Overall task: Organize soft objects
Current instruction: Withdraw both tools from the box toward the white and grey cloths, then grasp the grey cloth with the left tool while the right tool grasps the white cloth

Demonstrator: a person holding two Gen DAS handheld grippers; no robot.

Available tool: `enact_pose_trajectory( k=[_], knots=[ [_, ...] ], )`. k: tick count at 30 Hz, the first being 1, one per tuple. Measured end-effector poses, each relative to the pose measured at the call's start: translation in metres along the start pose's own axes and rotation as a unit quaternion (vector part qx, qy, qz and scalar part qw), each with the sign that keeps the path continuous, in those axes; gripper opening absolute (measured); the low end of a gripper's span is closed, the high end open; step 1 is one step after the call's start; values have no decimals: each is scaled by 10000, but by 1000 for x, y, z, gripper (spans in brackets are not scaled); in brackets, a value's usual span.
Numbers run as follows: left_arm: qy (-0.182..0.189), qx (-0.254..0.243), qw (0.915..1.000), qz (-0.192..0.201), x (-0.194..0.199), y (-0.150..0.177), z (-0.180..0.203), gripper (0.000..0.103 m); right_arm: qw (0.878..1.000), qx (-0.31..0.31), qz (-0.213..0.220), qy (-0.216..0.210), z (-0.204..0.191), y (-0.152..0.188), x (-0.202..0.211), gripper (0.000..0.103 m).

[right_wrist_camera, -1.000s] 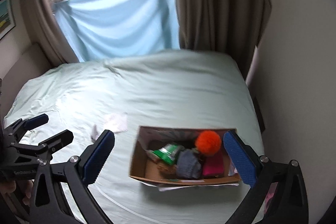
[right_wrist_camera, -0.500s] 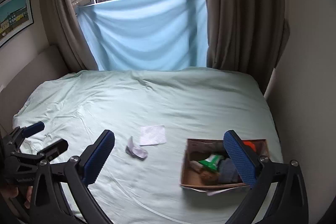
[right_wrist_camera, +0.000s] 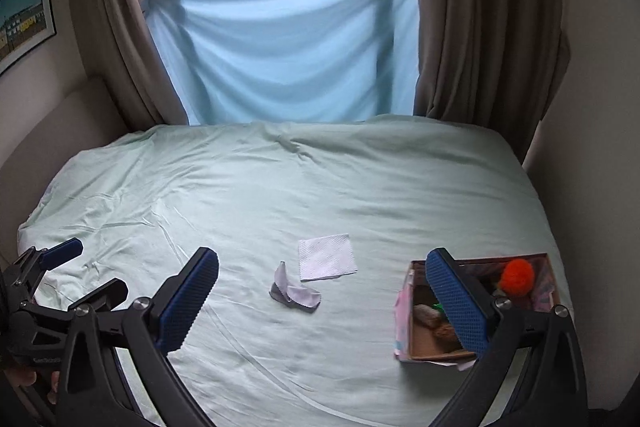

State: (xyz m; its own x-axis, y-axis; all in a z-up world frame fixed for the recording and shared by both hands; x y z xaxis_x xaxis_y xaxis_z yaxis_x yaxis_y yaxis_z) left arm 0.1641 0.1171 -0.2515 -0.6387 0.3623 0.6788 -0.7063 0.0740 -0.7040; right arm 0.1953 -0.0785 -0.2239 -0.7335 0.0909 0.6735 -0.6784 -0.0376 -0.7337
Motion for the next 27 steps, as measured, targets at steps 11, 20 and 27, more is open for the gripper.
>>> enact_pose_trajectory(
  k=[11,20,27],
  knots=[
    [332,-123,9986,-382,-132,33,-17,103,9987,165,-461,-167,-28,20,-121,103],
    [578,-429,9939,-832,-262,80,-9,102,9926,607,-1024,-260,-42,68,-253,103],
    [666,-501,9904,-1104,-337,113,-5,95,9864,888,-1326,-386,-47,100,-331,103]
  ],
)
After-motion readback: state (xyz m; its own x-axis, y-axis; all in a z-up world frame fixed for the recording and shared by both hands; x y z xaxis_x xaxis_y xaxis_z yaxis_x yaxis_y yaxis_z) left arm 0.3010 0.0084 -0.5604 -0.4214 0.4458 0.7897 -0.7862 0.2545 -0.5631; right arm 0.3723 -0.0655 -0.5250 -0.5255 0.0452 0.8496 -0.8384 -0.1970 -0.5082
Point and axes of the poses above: each gripper's, at about its wrist camera, not at the fingertips, and x roughly against the way its jaws point, z to its right, y to its underside, the point moved 9 cm from there along -x, roughly the way its jaws point, and after that the axes turned 11 degrees about y, right-handed, at the moved point
